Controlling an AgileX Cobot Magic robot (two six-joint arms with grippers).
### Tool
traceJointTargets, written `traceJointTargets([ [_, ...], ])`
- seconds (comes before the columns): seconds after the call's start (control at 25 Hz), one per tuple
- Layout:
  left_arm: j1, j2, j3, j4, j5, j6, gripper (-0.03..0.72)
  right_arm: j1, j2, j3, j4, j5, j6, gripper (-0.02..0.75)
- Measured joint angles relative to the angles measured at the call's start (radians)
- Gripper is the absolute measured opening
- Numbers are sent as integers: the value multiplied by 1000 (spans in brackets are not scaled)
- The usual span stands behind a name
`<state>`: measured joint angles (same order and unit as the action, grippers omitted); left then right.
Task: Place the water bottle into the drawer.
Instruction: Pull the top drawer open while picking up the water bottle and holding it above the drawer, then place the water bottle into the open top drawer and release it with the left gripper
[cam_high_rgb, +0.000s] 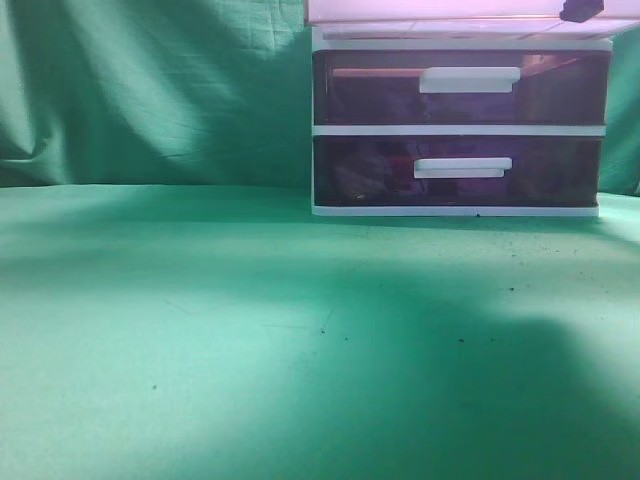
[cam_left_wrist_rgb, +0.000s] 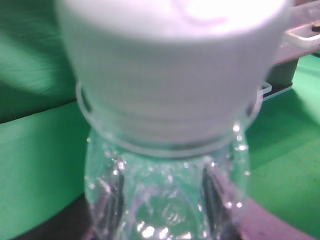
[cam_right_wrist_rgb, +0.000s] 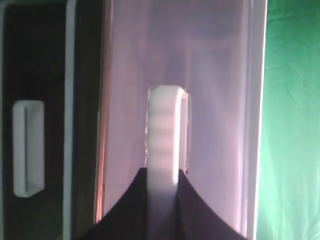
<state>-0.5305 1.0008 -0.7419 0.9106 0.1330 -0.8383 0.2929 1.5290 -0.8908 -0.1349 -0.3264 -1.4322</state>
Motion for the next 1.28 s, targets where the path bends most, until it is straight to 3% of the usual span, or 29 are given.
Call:
traceJointTargets([
  [0.32,0,0,0,-18,1,-1,298,12,-72,42,84,38,24,78],
  [0.68,0,1,-45,-24,-71,-2,298,18,-94,96,78,47,26,78],
  [1.04,-15,78,-244,-28,-83,-2,298,18,-98,111,63,37,28,78],
  [1.28,-156,321,-531,194,76,24,298,18,-99,113,63,37,26,78],
])
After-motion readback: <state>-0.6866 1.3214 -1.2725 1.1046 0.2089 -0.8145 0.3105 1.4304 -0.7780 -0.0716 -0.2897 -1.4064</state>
